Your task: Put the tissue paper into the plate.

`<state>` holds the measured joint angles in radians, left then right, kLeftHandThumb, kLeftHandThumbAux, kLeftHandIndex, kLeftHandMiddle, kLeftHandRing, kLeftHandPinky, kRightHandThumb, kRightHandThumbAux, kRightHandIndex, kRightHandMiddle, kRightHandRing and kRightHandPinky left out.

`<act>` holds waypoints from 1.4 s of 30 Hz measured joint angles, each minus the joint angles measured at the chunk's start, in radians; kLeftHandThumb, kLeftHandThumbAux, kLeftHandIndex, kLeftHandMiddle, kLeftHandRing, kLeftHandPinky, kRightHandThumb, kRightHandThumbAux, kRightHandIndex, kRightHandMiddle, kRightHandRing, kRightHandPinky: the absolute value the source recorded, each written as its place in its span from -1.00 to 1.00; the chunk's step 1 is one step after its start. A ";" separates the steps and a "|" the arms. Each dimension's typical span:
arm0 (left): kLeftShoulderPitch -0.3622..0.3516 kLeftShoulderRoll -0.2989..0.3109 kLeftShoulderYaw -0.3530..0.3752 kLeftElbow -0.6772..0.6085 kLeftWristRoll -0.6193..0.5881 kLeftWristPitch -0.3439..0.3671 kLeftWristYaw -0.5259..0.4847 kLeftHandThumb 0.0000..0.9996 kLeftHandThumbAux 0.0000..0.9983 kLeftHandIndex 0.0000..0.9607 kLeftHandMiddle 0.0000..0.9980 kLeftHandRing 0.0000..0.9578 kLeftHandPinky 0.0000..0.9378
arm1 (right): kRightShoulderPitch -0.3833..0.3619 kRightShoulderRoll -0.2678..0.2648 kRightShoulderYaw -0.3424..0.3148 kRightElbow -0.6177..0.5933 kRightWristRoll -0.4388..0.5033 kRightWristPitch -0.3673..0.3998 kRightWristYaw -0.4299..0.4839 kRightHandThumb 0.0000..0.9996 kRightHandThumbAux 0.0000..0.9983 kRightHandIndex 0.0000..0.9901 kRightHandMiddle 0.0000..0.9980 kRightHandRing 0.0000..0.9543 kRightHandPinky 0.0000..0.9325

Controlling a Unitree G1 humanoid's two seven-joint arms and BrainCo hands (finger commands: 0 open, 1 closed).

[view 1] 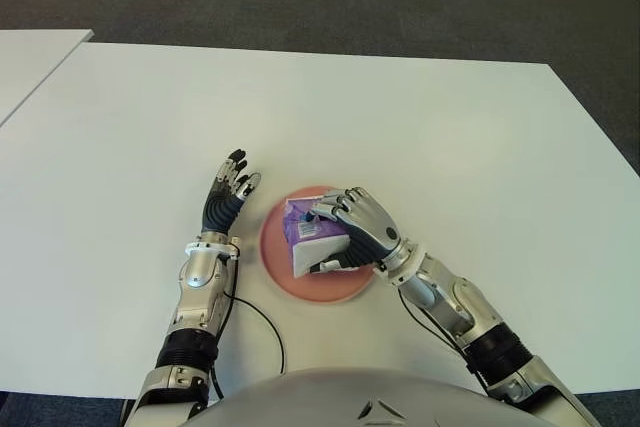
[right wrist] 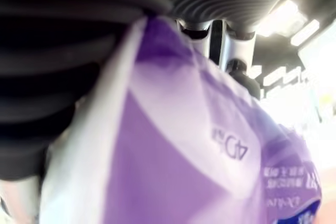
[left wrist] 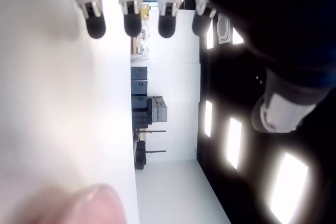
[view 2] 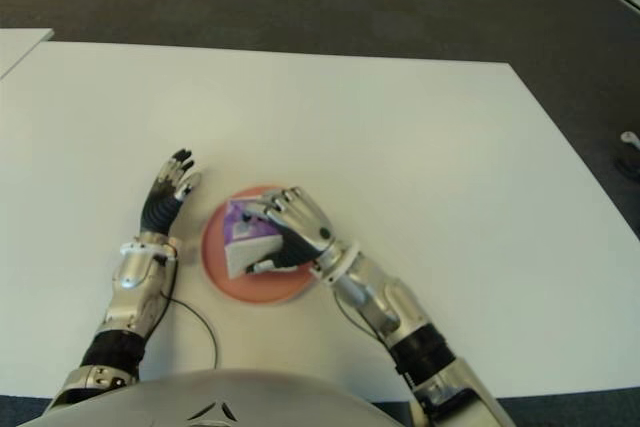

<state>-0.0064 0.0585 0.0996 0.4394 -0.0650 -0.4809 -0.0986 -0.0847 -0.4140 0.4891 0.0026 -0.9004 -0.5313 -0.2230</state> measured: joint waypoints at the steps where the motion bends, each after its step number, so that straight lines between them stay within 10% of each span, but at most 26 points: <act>1: 0.000 0.001 0.000 0.000 0.000 0.000 0.000 -1.00 0.06 -1.00 -1.00 -1.00 -1.00 | -0.005 -0.007 0.001 -0.009 0.000 0.002 0.027 -0.53 -0.20 -0.90 -0.87 -0.87 -0.88; 15: 0.009 0.005 -0.002 -0.008 -0.001 0.003 0.000 -1.00 0.07 -1.00 -1.00 -1.00 -1.00 | -0.018 -0.045 -0.004 -0.097 0.026 0.062 0.254 -0.62 -0.70 -1.00 -1.00 -1.00 -1.00; 42: 0.013 0.007 -0.002 -0.008 -0.003 -0.003 -0.001 -1.00 0.07 -1.00 -1.00 -1.00 -1.00 | 0.004 -0.040 -0.012 -0.124 0.024 0.092 0.259 -0.71 -0.57 -1.00 -1.00 -1.00 -1.00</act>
<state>0.0066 0.0660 0.0974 0.4310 -0.0679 -0.4839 -0.0992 -0.0811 -0.4538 0.4767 -0.1212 -0.8763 -0.4392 0.0361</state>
